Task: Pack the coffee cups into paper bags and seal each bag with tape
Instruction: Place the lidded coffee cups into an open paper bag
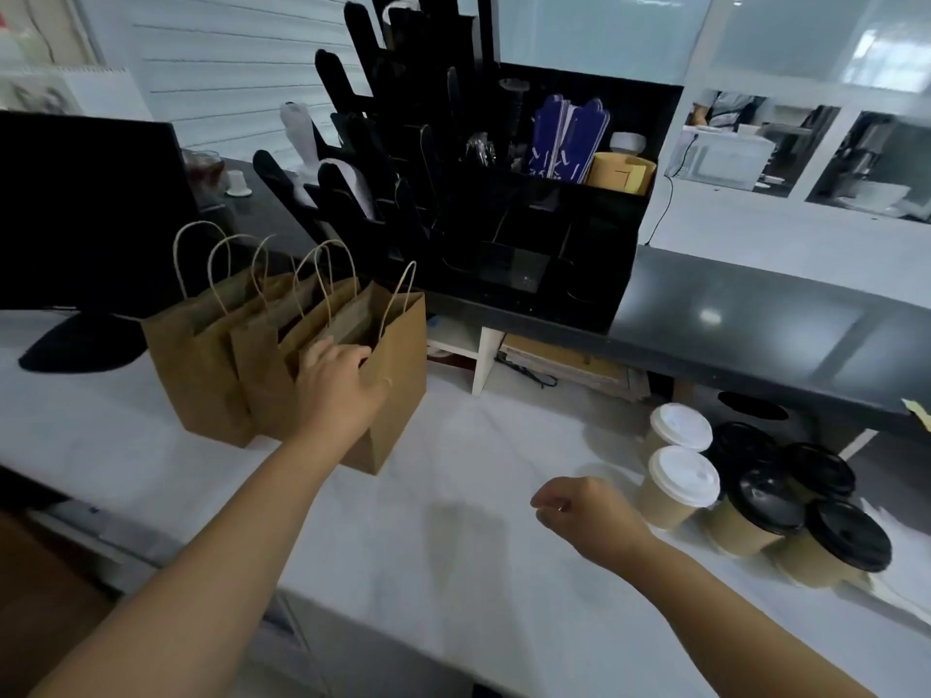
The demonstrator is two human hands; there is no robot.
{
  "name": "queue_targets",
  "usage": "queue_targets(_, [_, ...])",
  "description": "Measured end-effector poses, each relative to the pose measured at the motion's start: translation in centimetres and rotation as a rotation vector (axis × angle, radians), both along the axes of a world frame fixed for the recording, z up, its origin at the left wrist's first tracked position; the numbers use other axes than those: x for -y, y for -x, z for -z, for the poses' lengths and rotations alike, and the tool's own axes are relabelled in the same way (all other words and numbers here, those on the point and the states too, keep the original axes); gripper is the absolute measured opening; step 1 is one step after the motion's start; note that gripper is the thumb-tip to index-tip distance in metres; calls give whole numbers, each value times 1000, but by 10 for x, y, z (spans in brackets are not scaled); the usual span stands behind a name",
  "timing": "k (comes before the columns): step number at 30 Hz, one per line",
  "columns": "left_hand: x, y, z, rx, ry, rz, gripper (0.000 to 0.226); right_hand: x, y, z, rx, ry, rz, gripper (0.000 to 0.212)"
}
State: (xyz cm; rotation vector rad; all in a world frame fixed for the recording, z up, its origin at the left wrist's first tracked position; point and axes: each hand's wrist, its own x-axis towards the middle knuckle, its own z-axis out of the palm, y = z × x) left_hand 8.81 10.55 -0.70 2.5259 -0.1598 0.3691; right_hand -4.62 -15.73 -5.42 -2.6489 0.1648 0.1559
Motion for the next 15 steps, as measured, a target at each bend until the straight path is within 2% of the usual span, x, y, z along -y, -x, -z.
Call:
queue_targets(6, [-4, -35, 10, 74, -200, 34, 45, -13, -20, 11, -20, -11, 15, 17])
queue_targets(11, [-7, -38, 19, 157, -186, 18, 21, -15, -30, 16, -45, -35, 25, 16])
queue_targets(15, [-7, -36, 27, 201, -119, 17, 12, -12, -37, 16, -52, -41, 30, 16])
